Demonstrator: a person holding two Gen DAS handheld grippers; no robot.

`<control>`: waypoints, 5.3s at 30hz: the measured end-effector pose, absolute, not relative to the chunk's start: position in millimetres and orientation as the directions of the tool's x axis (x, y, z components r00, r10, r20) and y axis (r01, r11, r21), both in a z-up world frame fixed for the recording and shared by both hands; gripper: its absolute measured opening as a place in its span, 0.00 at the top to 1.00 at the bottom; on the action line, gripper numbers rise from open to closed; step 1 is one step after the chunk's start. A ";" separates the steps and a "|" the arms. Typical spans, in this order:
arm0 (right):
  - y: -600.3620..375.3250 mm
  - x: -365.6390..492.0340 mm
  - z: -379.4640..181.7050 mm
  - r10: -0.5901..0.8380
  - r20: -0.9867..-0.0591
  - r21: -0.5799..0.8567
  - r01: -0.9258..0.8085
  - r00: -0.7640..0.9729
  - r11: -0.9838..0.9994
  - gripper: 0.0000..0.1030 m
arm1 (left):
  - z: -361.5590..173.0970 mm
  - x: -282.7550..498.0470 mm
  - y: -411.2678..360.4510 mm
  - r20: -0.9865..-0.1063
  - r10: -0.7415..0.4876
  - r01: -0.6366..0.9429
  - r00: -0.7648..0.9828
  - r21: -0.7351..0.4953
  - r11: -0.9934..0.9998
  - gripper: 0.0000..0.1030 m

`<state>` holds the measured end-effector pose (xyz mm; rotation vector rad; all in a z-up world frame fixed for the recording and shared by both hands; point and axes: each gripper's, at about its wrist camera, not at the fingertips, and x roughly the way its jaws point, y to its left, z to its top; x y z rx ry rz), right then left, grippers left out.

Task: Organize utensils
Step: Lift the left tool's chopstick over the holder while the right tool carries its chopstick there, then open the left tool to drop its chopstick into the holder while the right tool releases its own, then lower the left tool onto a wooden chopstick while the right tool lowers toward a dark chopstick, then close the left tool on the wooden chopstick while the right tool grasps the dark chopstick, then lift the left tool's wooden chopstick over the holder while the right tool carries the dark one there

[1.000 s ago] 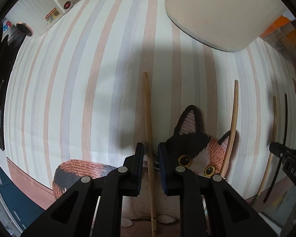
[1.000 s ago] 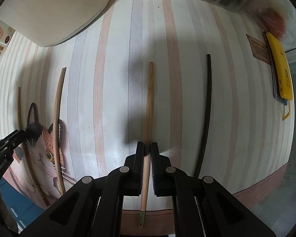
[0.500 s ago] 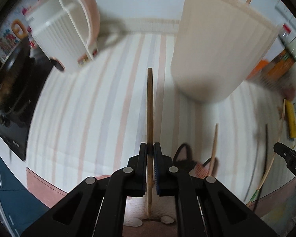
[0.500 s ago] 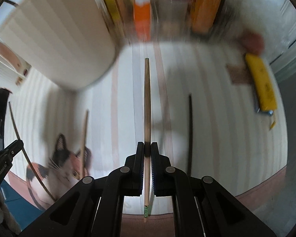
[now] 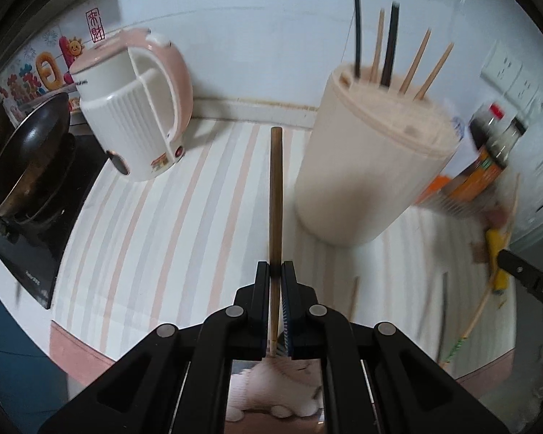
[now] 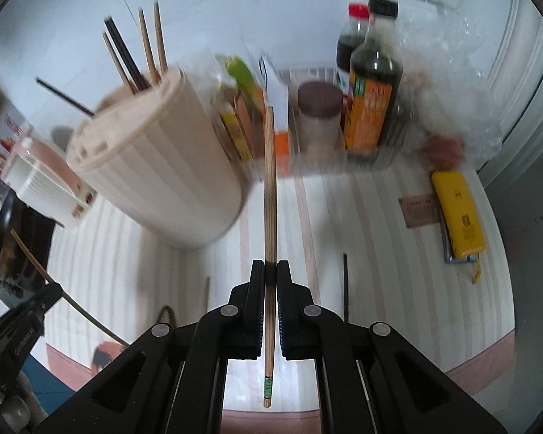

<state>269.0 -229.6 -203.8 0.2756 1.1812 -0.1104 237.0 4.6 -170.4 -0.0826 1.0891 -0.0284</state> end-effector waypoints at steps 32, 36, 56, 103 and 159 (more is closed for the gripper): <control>-242.6 432.2 -63.4 0.119 -0.675 0.376 0.201 0.728 0.904 0.94 | 11.5 358.8 -35.3 -0.643 -0.181 0.041 0.744 -0.226 0.973 0.96; -234.3 454.6 -79.3 0.119 -0.660 0.382 0.196 0.742 0.903 0.94 | -12.4 389.9 -37.8 -0.686 -0.161 0.022 0.710 -0.206 0.978 0.96; -220.6 436.8 -99.0 0.099 -0.775 0.234 0.138 0.624 0.962 0.65 | -38.8 366.4 -7.8 -0.750 -0.095 -0.063 0.655 -0.180 0.982 0.38; -310.3 213.1 -335.2 0.024 -0.998 -0.002 0.384 -0.062 0.923 0.48 | -320.3 230.4 -89.4 -0.985 0.057 0.253 0.164 0.098 0.963 0.26; -192.9 233.7 -371.0 0.047 -0.986 0.030 0.105 -0.159 0.994 0.94 | -346.0 260.4 -12.3 -0.998 0.002 0.099 0.070 0.009 0.995 0.94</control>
